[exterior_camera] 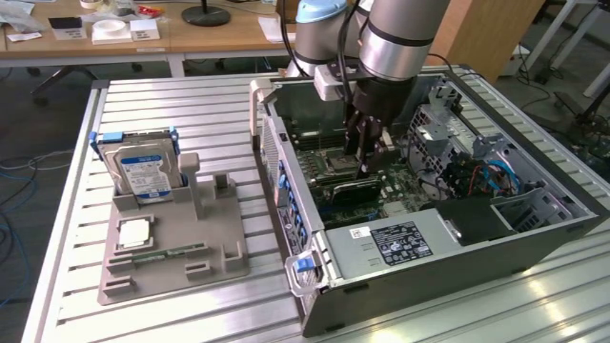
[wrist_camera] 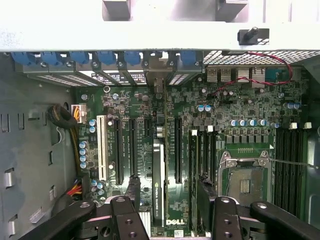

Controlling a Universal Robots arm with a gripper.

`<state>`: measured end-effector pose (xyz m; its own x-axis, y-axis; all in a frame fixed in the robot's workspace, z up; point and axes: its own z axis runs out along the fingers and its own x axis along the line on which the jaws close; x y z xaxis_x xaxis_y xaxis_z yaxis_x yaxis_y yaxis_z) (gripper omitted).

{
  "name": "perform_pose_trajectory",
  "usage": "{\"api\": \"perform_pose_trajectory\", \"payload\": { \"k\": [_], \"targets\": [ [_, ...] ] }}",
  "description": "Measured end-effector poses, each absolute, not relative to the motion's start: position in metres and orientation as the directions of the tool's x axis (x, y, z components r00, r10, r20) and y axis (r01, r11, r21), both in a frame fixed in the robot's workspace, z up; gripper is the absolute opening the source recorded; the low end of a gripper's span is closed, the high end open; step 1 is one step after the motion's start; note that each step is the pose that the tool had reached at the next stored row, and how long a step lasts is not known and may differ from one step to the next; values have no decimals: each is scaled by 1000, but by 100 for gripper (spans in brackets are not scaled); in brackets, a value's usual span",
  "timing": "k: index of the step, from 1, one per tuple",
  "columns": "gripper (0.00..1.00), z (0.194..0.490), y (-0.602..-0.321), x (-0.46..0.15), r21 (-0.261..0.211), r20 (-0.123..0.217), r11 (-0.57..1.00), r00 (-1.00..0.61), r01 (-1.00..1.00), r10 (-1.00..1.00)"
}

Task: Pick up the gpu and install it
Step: 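Insert the gpu into the slot, then press down on the gpu until it lock into place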

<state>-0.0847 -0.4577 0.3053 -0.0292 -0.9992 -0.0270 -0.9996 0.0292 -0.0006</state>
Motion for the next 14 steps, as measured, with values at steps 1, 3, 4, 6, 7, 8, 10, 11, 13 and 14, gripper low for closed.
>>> {"api": "perform_pose_trajectory", "payload": {
  "k": [1, 3, 4, 6, 7, 8, 10, 11, 13, 14],
  "targets": [
    [58, 305, -458, -85, -1, -27, 29, -29, -1000, -999],
    [58, 305, -458, -85, 0, -27, 29, -29, -1000, -999],
    [58, 306, -457, -85, 0, -26, 29, -29, -1000, -999],
    [58, 305, -456, -85, -1, -27, 29, -29, -1000, -999],
    [58, 305, -456, -85, 0, -27, 29, -29, -1000, -999],
    [58, 305, -456, -85, 0, -27, 29, -29, -1000, -999],
    [58, 305, -456, -85, 0, -27, 29, -29, -1000, -999],
    [58, 305, -456, -85, -1, -27, 29, -29, -1000, -999],
    [58, 305, -456, -85, 0, -27, 29, -29, -1000, -999],
    [58, 305, -456, -85, -1, -27, 29, -29, -1000, -999]
  ]
}}
